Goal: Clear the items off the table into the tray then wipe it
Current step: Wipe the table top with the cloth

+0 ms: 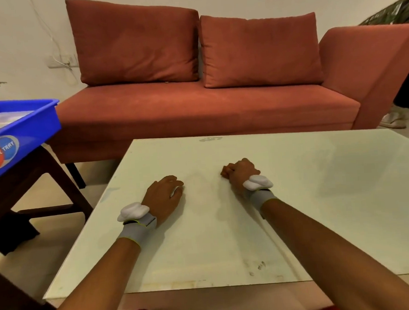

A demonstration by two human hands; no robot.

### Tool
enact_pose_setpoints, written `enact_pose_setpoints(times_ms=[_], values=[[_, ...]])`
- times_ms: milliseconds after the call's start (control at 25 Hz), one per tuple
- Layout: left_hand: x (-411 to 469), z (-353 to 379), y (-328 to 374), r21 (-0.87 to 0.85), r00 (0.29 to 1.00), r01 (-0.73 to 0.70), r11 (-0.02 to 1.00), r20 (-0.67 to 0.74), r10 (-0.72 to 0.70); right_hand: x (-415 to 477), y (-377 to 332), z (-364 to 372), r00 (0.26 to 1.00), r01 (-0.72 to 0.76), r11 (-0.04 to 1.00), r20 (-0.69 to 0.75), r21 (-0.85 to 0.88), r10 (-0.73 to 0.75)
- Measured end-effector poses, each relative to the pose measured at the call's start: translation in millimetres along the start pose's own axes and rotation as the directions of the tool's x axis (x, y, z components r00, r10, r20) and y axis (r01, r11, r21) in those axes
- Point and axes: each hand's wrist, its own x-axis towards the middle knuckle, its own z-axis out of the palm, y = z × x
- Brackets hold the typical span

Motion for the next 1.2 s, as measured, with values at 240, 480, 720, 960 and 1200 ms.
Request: enact_pose_setpoints(times_ms=[240, 480, 720, 960, 1200], values=[[-12.7, -1.1, 12.8, -0.178, 0.991, 0.033, 0.984, -0.123, -0.056, -72.2, -41.2, 13.7, 0.817, 0.551, 0.827, 0.128, 0.116, -0.562], [-10.2, 1.7, 21.7, -0.091, 0.997, 0.050, 0.995, -0.062, -0.055, -27.7, 4.3, -13.2, 0.992, 0.119, 0.992, 0.030, 0.035, -0.120], [-17.3, -0.5, 19.6, -0.255, 0.990, 0.101, 0.962, -0.071, -0.123, -100.5, -63.6, 10.7, 0.736, 0.598, 0.766, 0.218, 0.236, -0.641], [-15.5, -0.6, 16.1, -0.299, 0.990, 0.131, 0.945, -0.018, -0.143, -71.0, 5.6, -21.5, 0.881, 0.452, 0.891, 0.136, 0.046, -0.453], [-29.7, -7.7, 23.1, -0.212, 0.997, 0.080, 0.974, 0.014, -0.079, -109.0, -59.9, 17.4, 0.792, 0.544, 0.803, 0.169, 0.242, -0.587]])
